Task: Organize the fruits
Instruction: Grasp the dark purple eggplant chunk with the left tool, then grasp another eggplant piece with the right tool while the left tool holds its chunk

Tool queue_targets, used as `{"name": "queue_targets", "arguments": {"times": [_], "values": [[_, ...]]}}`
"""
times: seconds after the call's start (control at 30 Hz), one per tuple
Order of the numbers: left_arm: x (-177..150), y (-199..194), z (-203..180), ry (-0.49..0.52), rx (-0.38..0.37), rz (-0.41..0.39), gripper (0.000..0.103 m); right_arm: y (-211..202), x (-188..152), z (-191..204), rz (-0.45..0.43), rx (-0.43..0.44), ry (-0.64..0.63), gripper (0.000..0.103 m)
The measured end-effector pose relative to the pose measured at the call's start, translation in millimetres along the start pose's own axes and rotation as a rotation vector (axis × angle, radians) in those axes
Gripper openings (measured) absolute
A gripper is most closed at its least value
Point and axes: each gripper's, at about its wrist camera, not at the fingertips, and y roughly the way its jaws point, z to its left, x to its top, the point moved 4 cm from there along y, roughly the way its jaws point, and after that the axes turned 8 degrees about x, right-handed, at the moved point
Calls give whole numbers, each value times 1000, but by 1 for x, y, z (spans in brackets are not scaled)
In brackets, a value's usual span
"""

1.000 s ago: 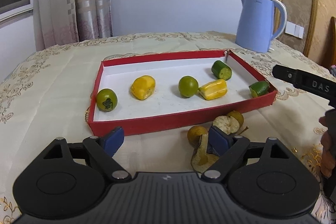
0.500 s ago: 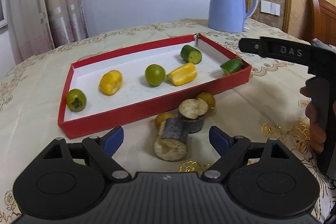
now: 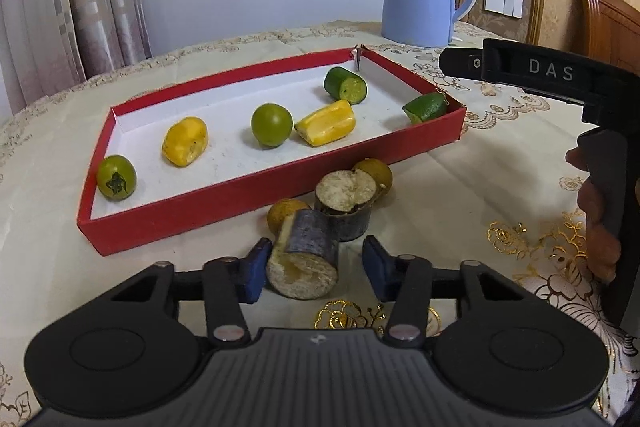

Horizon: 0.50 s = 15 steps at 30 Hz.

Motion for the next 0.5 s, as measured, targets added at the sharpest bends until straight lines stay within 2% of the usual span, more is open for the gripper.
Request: {"name": "queue_targets", "arguments": {"times": [0.1, 0.2, 0.33, 0.4, 0.5], "values": [[0, 1, 3, -11, 7, -4, 35, 0, 0, 0, -2, 0, 1, 103], [0, 2, 8, -38, -14, 0, 34, 0, 0, 0, 1, 1, 1, 103], [-1, -3, 12, -40, 0, -10, 34, 0, 0, -1, 6, 7, 4, 103], [-3, -6, 19, -56, 7, -11, 34, -1, 0, -2, 13, 17, 3, 100], [-5, -12, 38, -98, 25, -18, 34, -4, -2, 3, 57, 100, -17, 93]]}}
